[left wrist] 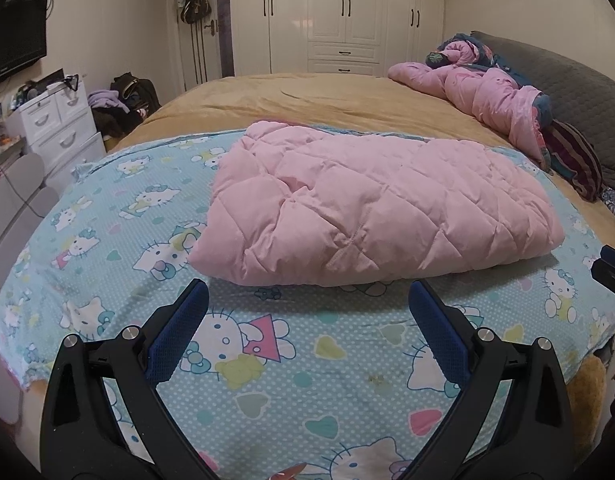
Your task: Fold large clothes
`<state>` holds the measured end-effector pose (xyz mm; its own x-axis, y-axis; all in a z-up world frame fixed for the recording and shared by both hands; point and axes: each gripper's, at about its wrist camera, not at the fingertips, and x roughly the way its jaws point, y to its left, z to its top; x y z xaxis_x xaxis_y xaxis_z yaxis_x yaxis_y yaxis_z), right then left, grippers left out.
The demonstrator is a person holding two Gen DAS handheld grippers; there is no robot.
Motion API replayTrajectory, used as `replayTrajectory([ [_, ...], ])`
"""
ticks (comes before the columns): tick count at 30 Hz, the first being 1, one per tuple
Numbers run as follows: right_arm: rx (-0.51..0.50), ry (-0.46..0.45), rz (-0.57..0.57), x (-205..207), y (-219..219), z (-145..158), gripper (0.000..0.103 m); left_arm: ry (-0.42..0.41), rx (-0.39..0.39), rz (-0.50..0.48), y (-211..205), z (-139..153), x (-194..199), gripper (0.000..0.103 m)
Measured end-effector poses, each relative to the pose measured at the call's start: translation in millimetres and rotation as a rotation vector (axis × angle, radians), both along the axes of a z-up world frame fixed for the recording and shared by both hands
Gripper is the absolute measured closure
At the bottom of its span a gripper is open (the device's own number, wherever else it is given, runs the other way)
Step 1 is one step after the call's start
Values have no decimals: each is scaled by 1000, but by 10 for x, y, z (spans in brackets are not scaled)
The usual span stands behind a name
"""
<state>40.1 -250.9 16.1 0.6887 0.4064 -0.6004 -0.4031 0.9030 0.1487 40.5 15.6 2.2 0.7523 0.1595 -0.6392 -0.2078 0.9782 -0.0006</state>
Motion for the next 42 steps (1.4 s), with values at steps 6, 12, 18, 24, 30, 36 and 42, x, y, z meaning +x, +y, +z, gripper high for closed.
replayTrajectory([
  [6,-2,-3,-11,-8,-6,0,4,3,4,2,3,9,-3,9],
  [12,-6,-6,-12,-25,-6,7,4,7,3,7,15,18,-4,9],
  [18,-6,-6,-12,-22,-8,5,4,5,4,9,9,22,-6,9],
  [24,-7,-4,-19,-22,-18,15,4,6,4,13,-2,26,-9,9],
  [30,-12,-9,-19,-40,-8,30,4,9,14,16,-10,29,-8,9],
  [36,-11,-12,-22,-46,-7,34,4,10,19,19,-15,30,-6,9],
  [42,-12,-12,-23,-43,-12,35,4,6,17,16,-20,33,-12,9],
])
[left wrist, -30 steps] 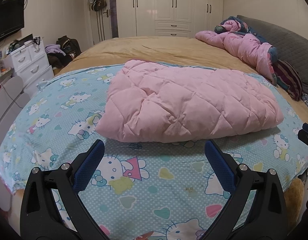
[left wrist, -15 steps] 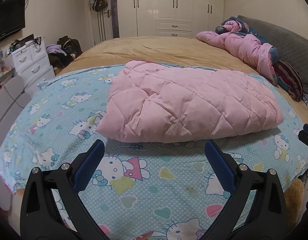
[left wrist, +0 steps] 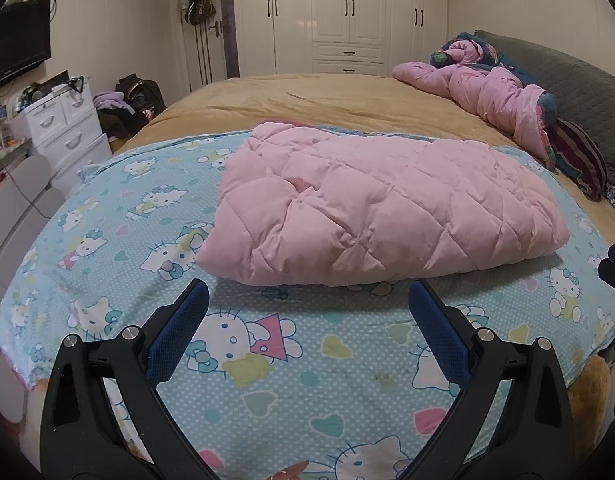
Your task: Fold large clothes
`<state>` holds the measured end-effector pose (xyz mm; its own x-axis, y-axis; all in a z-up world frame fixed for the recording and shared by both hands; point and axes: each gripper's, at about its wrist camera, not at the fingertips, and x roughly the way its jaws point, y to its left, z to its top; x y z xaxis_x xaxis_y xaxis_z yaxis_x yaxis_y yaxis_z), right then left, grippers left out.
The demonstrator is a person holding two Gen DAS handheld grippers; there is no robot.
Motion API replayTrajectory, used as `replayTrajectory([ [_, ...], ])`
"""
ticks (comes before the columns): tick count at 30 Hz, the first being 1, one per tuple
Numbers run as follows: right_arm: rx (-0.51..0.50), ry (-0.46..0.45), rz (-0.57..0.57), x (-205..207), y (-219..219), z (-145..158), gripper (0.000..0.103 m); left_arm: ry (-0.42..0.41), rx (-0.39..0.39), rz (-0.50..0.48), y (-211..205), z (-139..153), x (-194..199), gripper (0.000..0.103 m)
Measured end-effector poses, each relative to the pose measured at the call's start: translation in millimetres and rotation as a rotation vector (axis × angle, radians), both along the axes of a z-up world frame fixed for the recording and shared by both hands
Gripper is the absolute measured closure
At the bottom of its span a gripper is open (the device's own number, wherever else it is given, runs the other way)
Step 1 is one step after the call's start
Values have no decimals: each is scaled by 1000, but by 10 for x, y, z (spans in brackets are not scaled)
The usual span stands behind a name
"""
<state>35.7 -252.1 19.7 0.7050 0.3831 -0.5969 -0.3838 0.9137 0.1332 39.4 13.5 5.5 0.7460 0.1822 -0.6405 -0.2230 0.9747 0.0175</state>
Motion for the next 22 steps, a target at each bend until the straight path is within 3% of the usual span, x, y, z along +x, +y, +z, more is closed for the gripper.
replayTrajectory([
  [12,-17,5,-26,-9,-4,-53,4,23,21,33,2,-66,-6,9],
  [16,7,-11,-117,-43,-271,-119,4,42,-26,76,231,-139,39,9],
  [19,5,-8,-336,-104,-932,-286,4,95,-65,146,689,-234,143,9],
  [21,-23,22,-536,-177,-1554,-467,4,118,-46,246,1218,-297,218,9],
  [22,-57,48,-688,-265,-2017,-606,4,130,-30,300,1465,-321,245,9],
])
